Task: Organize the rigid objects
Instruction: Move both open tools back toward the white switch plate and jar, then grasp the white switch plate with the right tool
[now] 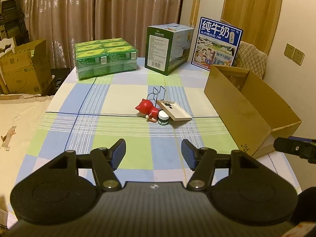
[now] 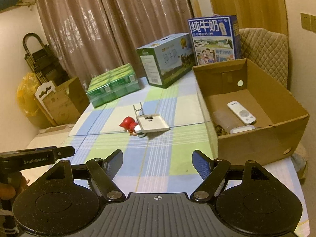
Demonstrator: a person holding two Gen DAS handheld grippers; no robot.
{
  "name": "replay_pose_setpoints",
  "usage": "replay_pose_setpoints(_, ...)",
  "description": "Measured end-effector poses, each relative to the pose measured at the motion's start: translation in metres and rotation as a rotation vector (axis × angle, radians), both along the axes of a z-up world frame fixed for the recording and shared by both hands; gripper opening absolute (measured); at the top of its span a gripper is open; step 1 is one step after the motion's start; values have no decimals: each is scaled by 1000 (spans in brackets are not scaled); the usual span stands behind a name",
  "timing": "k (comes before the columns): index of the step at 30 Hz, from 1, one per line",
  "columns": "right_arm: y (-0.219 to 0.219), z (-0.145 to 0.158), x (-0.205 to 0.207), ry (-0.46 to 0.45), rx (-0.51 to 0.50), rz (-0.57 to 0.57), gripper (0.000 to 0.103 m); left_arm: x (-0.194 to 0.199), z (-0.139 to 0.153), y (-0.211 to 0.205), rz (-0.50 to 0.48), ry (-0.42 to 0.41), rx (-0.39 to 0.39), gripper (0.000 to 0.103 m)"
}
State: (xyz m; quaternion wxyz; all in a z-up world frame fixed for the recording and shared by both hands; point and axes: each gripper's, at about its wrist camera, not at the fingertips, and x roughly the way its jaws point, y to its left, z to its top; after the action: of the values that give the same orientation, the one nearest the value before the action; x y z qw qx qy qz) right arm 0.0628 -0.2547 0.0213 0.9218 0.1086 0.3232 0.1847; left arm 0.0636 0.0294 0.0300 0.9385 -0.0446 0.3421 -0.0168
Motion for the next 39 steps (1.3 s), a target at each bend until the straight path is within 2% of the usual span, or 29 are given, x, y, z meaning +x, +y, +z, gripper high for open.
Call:
replay_pose_setpoints(14, 28, -8, 27, -1, -33, 58, 75, 24, -16, 16, -1, 24, 19, 60)
replay_pose_setpoints(19, 41, -13, 47, -28, -37, 79, 94, 43, -24, 23, -7, 30, 25, 64)
replay_pose_setpoints(24, 50, -23, 78, -19, -35, 89, 99, 70, -39, 32, -8, 44, 39, 67)
replay_pose_setpoints(39, 75, -79, 174, 65, -75, 121, 100, 155, -100, 49, -11, 80, 72, 88)
